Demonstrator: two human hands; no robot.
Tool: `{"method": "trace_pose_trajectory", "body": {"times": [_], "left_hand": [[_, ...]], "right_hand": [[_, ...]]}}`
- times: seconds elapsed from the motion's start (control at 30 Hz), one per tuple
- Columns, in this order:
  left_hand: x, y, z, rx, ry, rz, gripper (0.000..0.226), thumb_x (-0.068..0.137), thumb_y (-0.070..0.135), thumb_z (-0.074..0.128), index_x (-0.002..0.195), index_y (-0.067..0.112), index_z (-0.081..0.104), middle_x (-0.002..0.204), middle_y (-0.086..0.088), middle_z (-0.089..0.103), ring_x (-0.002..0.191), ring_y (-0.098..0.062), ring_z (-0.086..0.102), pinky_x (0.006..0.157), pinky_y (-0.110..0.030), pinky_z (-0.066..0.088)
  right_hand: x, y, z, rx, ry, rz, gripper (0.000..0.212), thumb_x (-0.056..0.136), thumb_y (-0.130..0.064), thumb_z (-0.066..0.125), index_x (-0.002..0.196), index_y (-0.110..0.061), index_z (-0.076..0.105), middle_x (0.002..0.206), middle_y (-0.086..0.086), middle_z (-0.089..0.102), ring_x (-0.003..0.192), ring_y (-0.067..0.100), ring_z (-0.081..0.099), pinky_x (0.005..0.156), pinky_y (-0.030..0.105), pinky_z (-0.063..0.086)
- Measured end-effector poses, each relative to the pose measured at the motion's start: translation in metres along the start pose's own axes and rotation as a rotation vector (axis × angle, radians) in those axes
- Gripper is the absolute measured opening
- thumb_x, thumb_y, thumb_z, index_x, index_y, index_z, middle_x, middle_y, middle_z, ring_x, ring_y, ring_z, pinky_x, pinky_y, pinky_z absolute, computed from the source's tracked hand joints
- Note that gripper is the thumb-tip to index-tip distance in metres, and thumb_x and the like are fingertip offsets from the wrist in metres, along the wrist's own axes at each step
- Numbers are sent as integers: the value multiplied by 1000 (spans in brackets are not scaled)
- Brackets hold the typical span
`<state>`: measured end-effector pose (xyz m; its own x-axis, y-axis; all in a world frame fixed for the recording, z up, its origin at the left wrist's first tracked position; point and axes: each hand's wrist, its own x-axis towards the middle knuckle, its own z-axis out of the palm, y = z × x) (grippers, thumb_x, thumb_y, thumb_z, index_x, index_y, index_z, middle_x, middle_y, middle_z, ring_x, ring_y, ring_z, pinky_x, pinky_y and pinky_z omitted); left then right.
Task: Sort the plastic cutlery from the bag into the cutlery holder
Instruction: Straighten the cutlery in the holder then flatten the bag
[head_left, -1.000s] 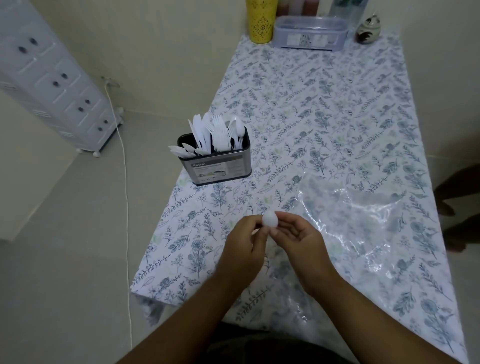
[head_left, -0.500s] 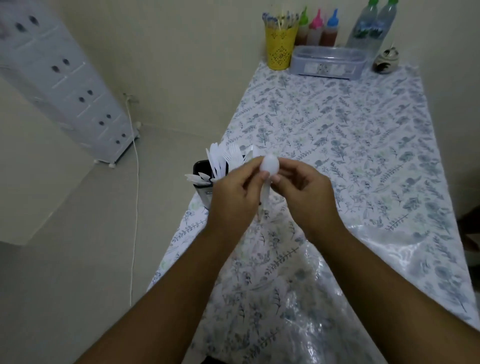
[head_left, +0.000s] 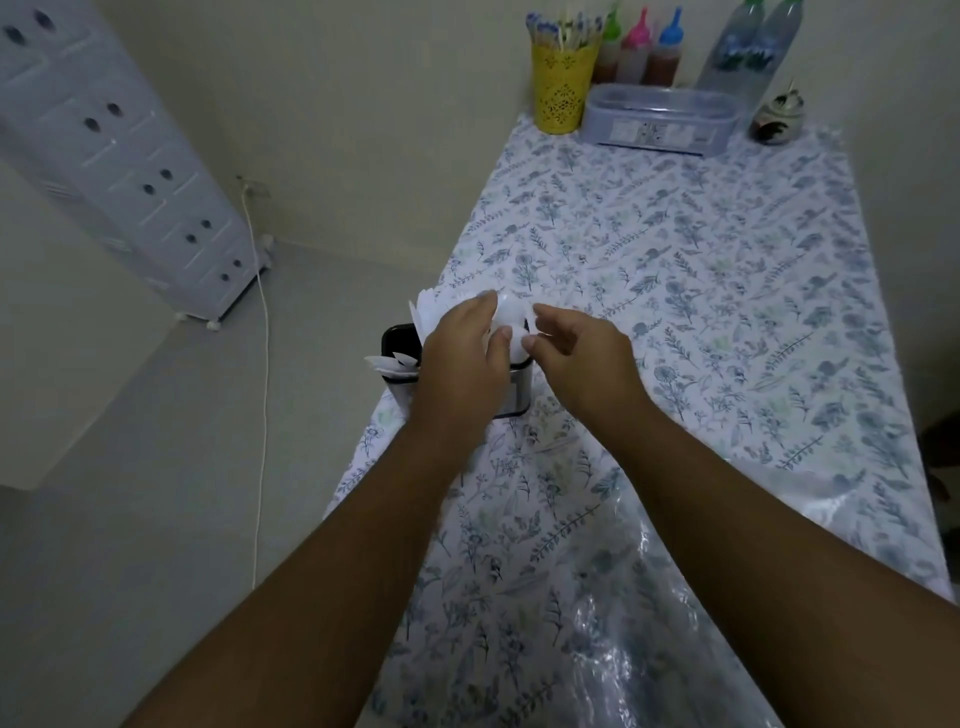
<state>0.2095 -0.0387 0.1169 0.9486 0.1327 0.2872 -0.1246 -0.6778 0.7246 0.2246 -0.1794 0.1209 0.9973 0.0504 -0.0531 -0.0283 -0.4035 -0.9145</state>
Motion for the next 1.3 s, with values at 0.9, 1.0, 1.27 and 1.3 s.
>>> {"method": "trace_pose_trajectory", "body": {"times": [0.9,1.0,1.27,1.3], "left_hand": [[-144,26,145,319,-763,385,79,90,38,67,155,21,25,165,-7,18,152,-27,13,121,-46,19],[-116,17,169,592,-1006,405,133,69,66,76,157,21,-13,165,-8,-16,152,-29,-12,121,-52,4],[-123,32,159,522,-875,307,133,61,59,85,158,25,2,165,-11,8,151,-34,8,119,-51,10],[-137,36,151,358,-788,276,108,70,45,84,156,26,22,158,-9,29,145,-30,27,117,-45,22]], "right_hand": [[-220,200,-137,-633,50,275,75,86,-28,78,152,-28,44,166,7,26,152,30,23,121,44,24],[-188,216,-153,-724,-208,353,101,84,-44,78,161,-38,13,172,-1,-2,157,22,2,124,37,11],[-201,199,-147,-682,-26,273,77,86,-36,72,154,-26,38,156,6,38,142,31,35,113,42,34],[-212,192,-142,-565,15,299,66,88,-32,70,149,-25,46,145,6,47,134,28,42,108,41,38]]}}
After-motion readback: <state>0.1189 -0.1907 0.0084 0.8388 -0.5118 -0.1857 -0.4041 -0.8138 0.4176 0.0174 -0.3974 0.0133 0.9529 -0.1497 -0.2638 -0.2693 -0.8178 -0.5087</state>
